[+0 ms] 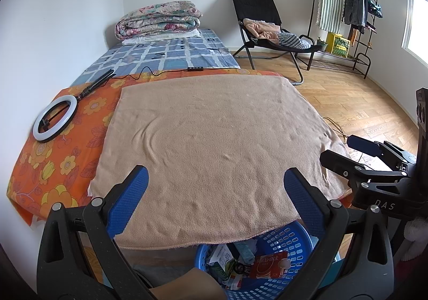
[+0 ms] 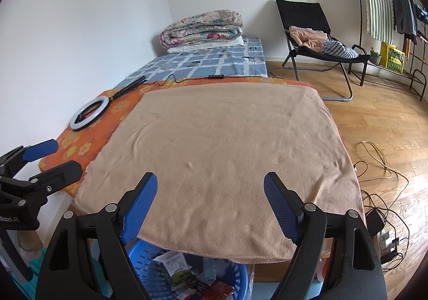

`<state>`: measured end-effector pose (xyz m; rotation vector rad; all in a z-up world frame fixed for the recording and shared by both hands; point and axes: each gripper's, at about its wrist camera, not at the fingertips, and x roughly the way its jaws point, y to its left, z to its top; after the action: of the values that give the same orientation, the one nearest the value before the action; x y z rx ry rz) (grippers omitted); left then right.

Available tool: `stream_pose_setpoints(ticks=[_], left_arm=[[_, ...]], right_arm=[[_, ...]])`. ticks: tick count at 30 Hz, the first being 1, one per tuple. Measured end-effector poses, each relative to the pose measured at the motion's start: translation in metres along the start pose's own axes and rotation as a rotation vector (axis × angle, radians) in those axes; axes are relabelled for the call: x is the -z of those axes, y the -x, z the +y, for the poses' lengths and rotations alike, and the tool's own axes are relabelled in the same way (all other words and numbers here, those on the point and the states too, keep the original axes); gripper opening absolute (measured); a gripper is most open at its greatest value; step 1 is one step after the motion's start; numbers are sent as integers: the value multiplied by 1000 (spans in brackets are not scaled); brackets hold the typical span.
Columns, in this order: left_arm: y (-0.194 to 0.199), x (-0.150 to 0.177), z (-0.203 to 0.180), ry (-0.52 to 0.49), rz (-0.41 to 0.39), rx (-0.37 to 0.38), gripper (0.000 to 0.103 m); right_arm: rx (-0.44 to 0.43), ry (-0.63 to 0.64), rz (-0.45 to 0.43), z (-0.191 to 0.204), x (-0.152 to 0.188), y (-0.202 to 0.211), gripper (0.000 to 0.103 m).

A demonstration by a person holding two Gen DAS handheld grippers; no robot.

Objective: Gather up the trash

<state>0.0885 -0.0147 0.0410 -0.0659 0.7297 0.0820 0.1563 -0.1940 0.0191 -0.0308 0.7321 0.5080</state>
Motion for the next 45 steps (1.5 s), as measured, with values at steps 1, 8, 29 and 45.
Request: stream_pose_setpoints(ticks=[1,8,29,45], left_arm=[[0,0,1,1,1,2,103],[-1,0,1,3,1,3,103],[-2,9,-5,3,11,-1,103],[0,9,-5,-6,-3,-3,103]], right_arm=[[1,0,-1,0,0,0,82],[1,-4,1,0,1,0,82],[-5,-21,2,0,2,1,82],[-3,-20,2,1,3,1,82]])
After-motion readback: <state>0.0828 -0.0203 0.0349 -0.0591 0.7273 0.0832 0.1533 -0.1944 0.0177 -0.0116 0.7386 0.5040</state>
